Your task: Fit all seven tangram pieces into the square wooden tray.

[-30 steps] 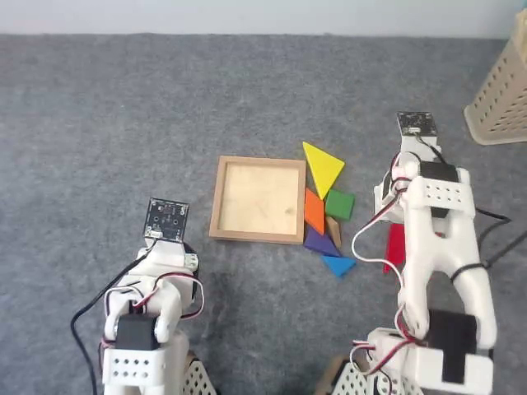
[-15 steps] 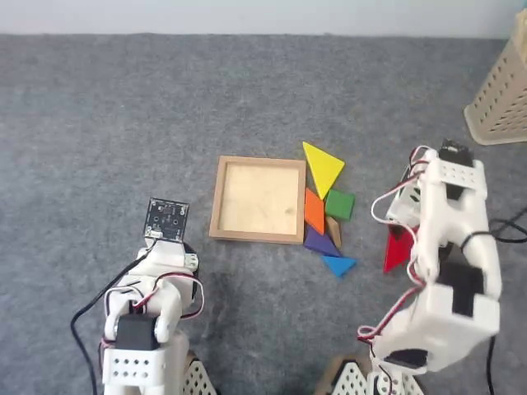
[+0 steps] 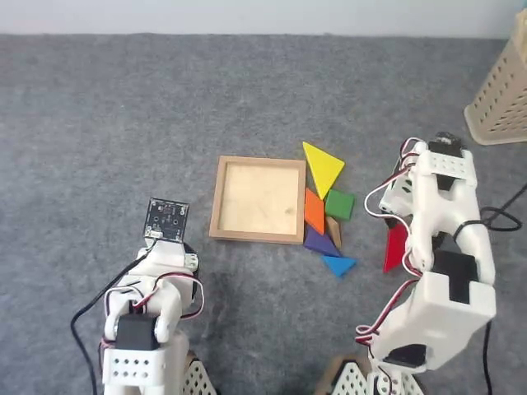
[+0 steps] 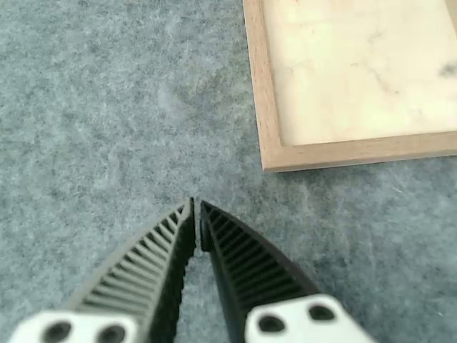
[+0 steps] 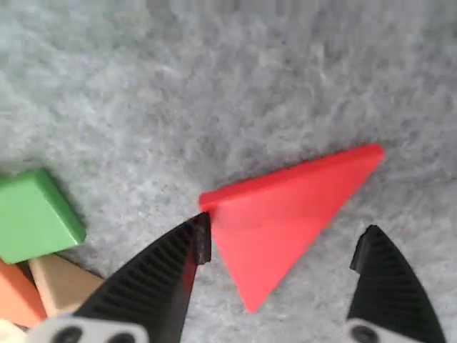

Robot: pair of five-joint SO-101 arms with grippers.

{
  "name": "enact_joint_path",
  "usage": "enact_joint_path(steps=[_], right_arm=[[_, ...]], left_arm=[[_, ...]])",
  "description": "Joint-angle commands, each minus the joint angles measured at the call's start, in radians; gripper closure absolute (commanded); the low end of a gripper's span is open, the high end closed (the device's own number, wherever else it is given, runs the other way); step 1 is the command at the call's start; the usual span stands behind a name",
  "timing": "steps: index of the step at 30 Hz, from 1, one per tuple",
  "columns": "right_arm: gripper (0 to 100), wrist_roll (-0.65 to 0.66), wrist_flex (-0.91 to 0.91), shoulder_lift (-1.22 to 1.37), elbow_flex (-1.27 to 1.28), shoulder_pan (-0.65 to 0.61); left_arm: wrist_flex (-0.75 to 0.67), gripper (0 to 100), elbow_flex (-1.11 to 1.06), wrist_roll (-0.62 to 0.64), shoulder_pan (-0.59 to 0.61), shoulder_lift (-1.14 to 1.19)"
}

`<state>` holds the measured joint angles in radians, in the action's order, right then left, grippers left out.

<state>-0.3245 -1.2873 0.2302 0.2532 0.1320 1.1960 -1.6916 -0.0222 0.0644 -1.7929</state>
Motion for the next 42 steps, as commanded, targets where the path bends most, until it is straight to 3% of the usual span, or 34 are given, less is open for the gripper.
enact_joint_path(steps=[1,11,23,42], right_arm=[[68.1,0.044,0.015,-0.005,-0.060,-0.015],[68.1,-0.290,-0.007,-0.005,-0.060,-0.024],[68.1,-0.298,-0.010,0.160,-0.140,-0.030],[68.0,-0.373,0.002,0.140,-0.173,0.025]], left_arm=[[0.005,99,0.005,0.009,0.005,-0.003],[0.005,99,0.005,0.009,0.005,-0.003],[0.005,99,0.005,0.009,0.005,-0.003],[0.005,99,0.005,0.009,0.006,-0.003]])
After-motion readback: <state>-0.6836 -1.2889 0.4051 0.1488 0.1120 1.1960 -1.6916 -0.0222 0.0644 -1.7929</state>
